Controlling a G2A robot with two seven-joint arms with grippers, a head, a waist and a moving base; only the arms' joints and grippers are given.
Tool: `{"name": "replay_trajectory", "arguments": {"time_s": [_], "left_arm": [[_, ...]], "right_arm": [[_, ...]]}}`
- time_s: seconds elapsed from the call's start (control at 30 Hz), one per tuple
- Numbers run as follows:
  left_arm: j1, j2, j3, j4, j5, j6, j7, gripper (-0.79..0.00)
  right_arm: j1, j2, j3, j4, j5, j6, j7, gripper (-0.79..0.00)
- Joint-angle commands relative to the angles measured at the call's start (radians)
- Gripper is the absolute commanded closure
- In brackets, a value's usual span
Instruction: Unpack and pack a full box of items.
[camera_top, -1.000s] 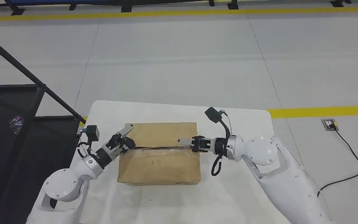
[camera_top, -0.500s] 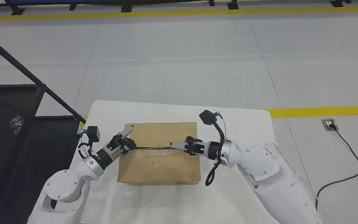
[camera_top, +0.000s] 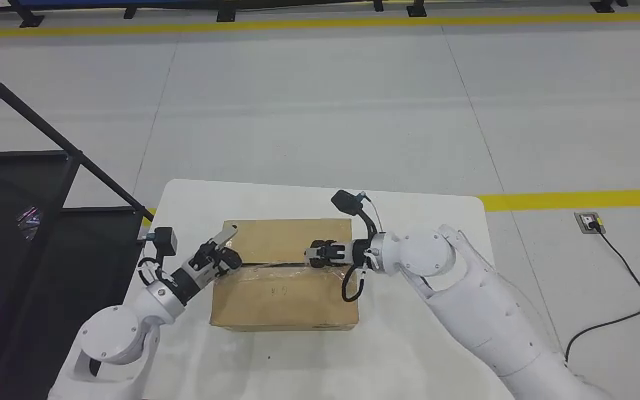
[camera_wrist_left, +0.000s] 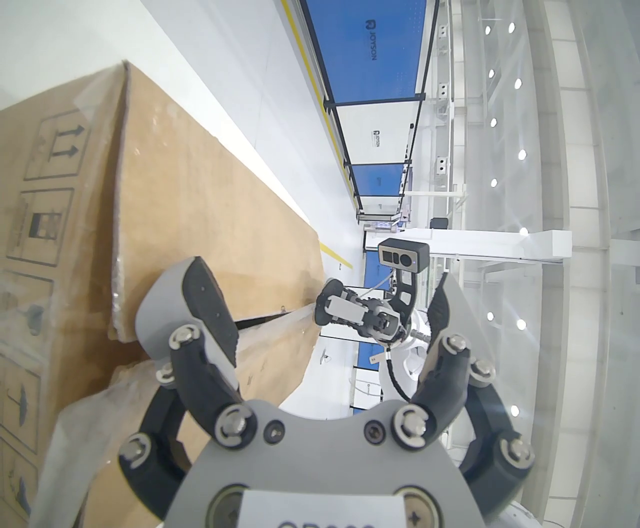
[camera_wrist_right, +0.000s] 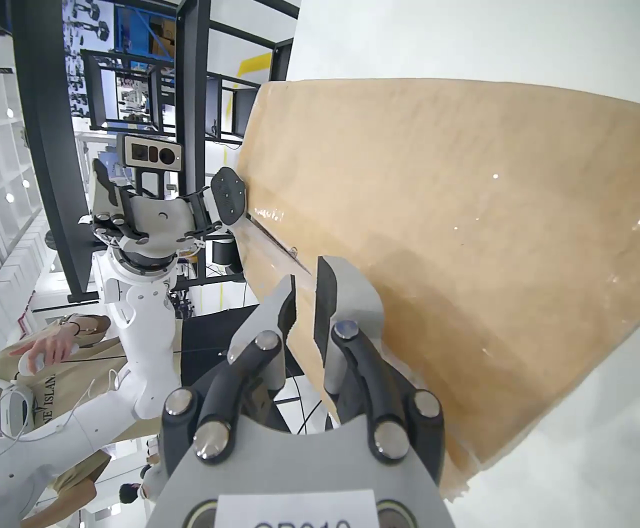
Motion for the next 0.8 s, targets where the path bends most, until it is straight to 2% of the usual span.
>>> {"name": "replay_trajectory", "arguments": {"time_s": [0.0,0.27,0.4,0.53,0.77], "left_arm": [[0.002,0.000,-0.005,-0.001,-0.009,-0.008,0.013,-0.785],[0.042,0.000,-0.076,-0.025,-0.106,-0.049,0.074,-0.785],[0.096,0.003,-0.095,-0.074,-0.133,-0.084,0.009,-0.785],[0.127,0.008,-0.073,-0.098,-0.078,-0.087,-0.057,-0.785],[0.053,0.000,0.026,-0.033,0.005,-0.047,0.047,-0.785]], "right_arm": [[0.008,-0.003,-0.006,0.015,0.002,0.014,0.016,-0.102],[0.034,-0.017,-0.017,0.069,0.014,0.017,0.032,-0.065],[0.035,-0.020,-0.014,0.078,0.012,0.016,0.021,-0.055],[0.036,-0.022,-0.012,0.082,0.007,0.021,0.017,-0.049],[0.035,-0.026,-0.011,0.088,0.005,0.014,0.029,-0.043]]}}
